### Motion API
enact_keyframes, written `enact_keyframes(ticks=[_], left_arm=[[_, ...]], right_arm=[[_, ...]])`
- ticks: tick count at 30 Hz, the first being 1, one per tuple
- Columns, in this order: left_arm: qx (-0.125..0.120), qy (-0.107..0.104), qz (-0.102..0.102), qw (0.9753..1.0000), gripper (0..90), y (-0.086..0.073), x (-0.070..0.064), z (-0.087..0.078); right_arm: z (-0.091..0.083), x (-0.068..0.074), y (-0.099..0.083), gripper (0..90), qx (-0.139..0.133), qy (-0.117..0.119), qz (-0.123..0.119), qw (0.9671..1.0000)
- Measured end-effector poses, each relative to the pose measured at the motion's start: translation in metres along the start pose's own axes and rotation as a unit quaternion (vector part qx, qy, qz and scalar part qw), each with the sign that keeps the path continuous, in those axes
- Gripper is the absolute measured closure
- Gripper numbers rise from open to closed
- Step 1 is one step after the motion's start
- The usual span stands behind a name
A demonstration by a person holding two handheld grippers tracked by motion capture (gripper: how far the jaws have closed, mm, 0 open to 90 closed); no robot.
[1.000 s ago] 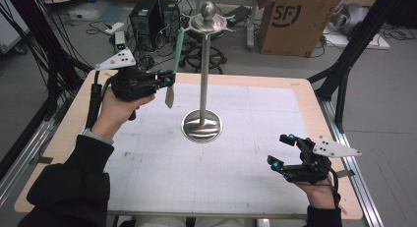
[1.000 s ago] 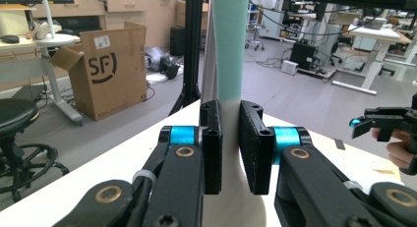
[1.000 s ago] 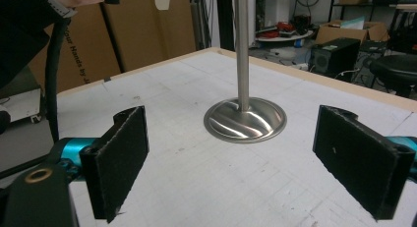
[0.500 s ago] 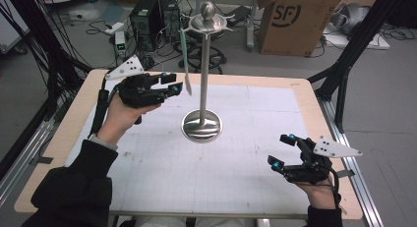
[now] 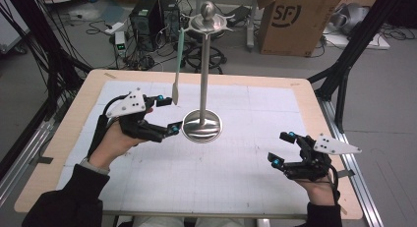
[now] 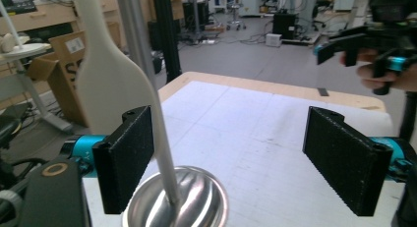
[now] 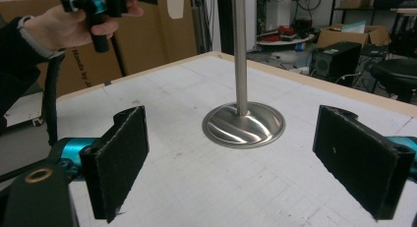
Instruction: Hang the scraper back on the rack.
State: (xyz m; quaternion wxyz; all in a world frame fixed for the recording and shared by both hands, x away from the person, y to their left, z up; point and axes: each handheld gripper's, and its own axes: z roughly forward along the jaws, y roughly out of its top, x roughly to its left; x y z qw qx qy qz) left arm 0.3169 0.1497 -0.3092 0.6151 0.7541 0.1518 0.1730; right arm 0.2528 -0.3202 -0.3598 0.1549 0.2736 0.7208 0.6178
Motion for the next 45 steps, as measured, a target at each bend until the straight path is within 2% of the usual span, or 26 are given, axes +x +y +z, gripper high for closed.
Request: enact_keyframes(ticks=[3, 5, 6, 8, 10, 12, 16, 20, 22, 24, 26, 30, 32, 35, 38, 45], left_arm=[[0.0, -0.001, -0.004, 1.0, 15.3, -0.011, -0.003, -0.008], [-0.004, 0.015, -0.006, 0.9999, 8.6, -0.021, -0.005, -0.011], [0.005, 0.023, -0.015, 0.9996, 6.0, -0.026, -0.006, -0.013], [0.015, 0.04, -0.012, 0.999, 6.0, -0.037, -0.009, -0.017], [0.022, 0.034, -0.014, 0.9991, 6.0, -0.047, -0.01, -0.023], [0.024, 0.038, -0.022, 0.9988, 6.0, -0.056, -0.011, -0.029], [0.0, 0.056, -0.035, 0.9978, 6.0, -0.069, -0.011, -0.046], [-0.017, 0.087, -0.051, 0.9947, 6.0, -0.083, -0.003, -0.065], [-0.024, 0.105, -0.058, 0.9924, 6.0, -0.091, 0.002, -0.074], [-0.021, 0.123, -0.068, 0.9899, 6.0, -0.097, 0.008, -0.082], [-0.024, 0.137, -0.074, 0.9875, 6.0, -0.103, 0.011, -0.088], [-0.021, 0.154, -0.085, 0.9842, 6.0, -0.115, 0.013, -0.099], [-0.019, 0.162, -0.086, 0.9829, 6.0, -0.12, 0.014, -0.103], [-0.014, 0.175, -0.097, 0.9796, 6.0, -0.124, 0.017, -0.104], [-0.009, 0.185, -0.1, 0.9777, 6.0, -0.126, 0.018, -0.102], [0.005, 0.181, -0.108, 0.9774, 6.0, -0.132, 0.02, -0.101]], right_arm=[[0.002, 0.0, 0.001, 12.9, 0.001, 0.0, 0.0, 1.0], [0.003, 0.0, 0.001, 12.9, 0.003, 0.0, 0.0, 1.0], [0.004, 0.0, 0.0, 12.9, 0.004, 0.0, -0.001, 1.0], [0.006, 0.0, -0.001, 12.9, 0.007, -0.001, 0.002, 1.0], [0.007, 0.0, -0.001, 12.9, 0.01, 0.0, 0.0, 1.0], [0.01, 0.002, 0.0, 12.9, 0.012, 0.001, -0.002, 0.9999], [0.013, 0.004, 0.0, 12.9, 0.015, 0.003, -0.006, 0.9999], [0.015, 0.004, -0.005, 12.9, 0.016, 0.0, -0.004, 0.9999], [0.016, 0.002, -0.008, 13.0, 0.015, -0.002, 0.002, 0.9999], [0.015, -0.001, -0.012, 13.0, 0.012, -0.007, 0.006, 0.9999], [0.014, -0.004, -0.016, 13.8, 0.005, -0.018, 0.01, 0.9998], [0.008, -0.012, -0.027, 13.8, -0.011, -0.042, 0.019, 0.9989], [0.005, -0.016, -0.032, 13.8, -0.011, -0.054, 0.027, 0.9981], [0.002, -0.021, -0.038, 13.8, -0.01, -0.061, 0.036, 0.9975], [0.003, -0.023, -0.042, 13.6, -0.004, -0.066, 0.043, 0.9969], [0.005, -0.025, -0.044, 11.5, 0.001, -0.067, 0.048, 0.9966]])
